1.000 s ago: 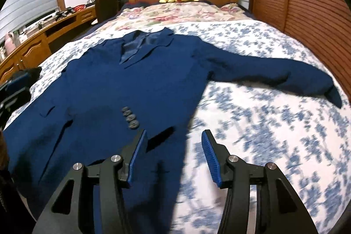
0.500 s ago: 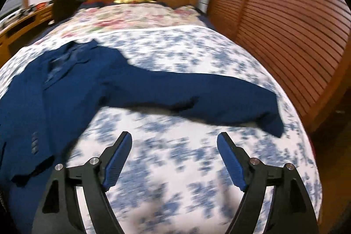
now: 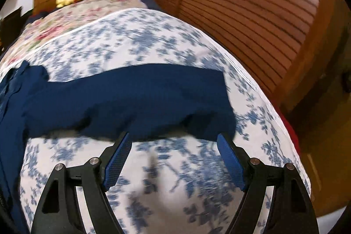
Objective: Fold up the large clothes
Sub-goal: 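Move the right tool to the other sleeve cuff and grasp it, then lift the sleeve and fold it across the jacket front with the right tool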
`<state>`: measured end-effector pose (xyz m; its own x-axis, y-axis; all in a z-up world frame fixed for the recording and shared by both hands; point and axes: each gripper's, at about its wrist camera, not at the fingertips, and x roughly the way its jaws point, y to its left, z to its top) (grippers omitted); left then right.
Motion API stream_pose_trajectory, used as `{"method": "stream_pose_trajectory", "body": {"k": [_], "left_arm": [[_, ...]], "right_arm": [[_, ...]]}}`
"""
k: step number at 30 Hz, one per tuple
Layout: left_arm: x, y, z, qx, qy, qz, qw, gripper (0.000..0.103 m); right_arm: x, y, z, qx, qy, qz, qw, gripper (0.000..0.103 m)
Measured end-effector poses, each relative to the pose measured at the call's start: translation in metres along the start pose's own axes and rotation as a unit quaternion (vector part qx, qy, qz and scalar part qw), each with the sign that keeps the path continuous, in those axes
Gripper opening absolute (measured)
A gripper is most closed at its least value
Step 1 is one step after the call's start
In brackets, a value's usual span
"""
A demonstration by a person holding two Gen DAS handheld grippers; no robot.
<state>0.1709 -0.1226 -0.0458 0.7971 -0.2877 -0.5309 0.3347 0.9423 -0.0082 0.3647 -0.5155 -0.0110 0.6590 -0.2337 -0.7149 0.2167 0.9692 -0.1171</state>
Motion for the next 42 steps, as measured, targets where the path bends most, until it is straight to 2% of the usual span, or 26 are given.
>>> {"method": "stream_pose_trajectory", "body": {"k": [10,17,20,21,22,24,28,33,39,42], "left_arm": [[0.007,-0.002,-0.001,-0.004,0.018,-0.011,0.9998,0.070],[0.011,-0.004,-0.002,0.001,0.026,-0.010,0.9996,0.070],[0.012,-0.005,-0.002,0.003,0.028,-0.008,0.9996,0.070],[0.012,-0.005,-0.002,0.003,0.029,-0.008,0.9996,0.070],[0.012,-0.006,-0.002,0.004,0.028,-0.008,0.9996,0.070],[0.012,-0.006,-0.002,0.005,0.027,-0.007,0.9996,0.070],[0.008,-0.005,0.000,0.002,0.022,-0.009,0.9997,0.070],[-0.002,0.000,0.001,-0.014,0.013,-0.017,0.9997,0.070],[-0.015,0.008,0.001,-0.020,0.004,-0.015,0.9997,0.070],[-0.022,0.014,-0.001,-0.021,0.003,-0.012,0.9997,0.070]], "right_arm": [[0.010,-0.027,0.037,0.041,0.012,-0.024,0.999,0.081],[0.048,-0.037,0.023,0.063,0.066,-0.004,0.996,0.080],[0.053,-0.033,0.016,0.060,0.070,0.013,0.996,0.061],[0.051,-0.029,0.016,0.049,0.067,0.016,0.996,0.048],[0.050,-0.023,0.016,0.035,0.066,0.021,0.997,0.031],[0.043,-0.010,0.017,0.002,0.065,0.022,0.998,0.014],[0.004,0.020,0.021,-0.046,0.017,0.006,0.999,0.010],[-0.063,0.059,0.032,-0.077,-0.039,0.025,0.996,0.010],[-0.151,0.116,0.032,-0.128,-0.110,0.037,0.985,0.010],[-0.184,0.142,0.026,-0.147,-0.131,0.048,0.979,0.010]]}}
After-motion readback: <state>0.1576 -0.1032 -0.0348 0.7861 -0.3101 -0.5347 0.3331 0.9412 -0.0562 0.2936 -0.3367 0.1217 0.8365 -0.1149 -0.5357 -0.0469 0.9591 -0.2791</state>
